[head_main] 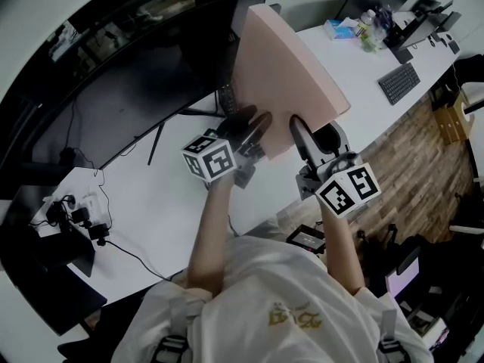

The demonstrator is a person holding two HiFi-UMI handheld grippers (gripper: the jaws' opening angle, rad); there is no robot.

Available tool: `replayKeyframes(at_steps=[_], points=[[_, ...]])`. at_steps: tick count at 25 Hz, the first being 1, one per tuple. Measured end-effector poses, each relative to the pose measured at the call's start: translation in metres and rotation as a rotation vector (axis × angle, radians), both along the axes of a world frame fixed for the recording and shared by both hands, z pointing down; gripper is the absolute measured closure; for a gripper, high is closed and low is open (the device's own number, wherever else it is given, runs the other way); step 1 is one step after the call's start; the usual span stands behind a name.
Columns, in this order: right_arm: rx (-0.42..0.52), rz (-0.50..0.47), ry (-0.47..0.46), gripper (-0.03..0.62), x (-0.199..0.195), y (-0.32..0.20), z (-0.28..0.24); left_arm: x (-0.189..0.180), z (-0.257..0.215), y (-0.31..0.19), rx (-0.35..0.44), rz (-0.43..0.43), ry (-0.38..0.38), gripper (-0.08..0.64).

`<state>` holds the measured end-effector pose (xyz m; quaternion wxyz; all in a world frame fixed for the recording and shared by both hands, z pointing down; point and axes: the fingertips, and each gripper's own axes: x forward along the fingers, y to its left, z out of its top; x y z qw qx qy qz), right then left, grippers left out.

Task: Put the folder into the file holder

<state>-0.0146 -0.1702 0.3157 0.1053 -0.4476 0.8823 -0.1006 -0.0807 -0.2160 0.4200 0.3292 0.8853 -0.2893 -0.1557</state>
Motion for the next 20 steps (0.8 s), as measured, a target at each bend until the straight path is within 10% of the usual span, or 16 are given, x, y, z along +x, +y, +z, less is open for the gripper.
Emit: replayKeyframes(at_steps=[20], points=[[0.001, 0.003, -0.028, 0.400, -0.015, -0.017, 0.015, -0.018, 0.013, -0.017, -0.036, -0.039, 0.021, 0.341]])
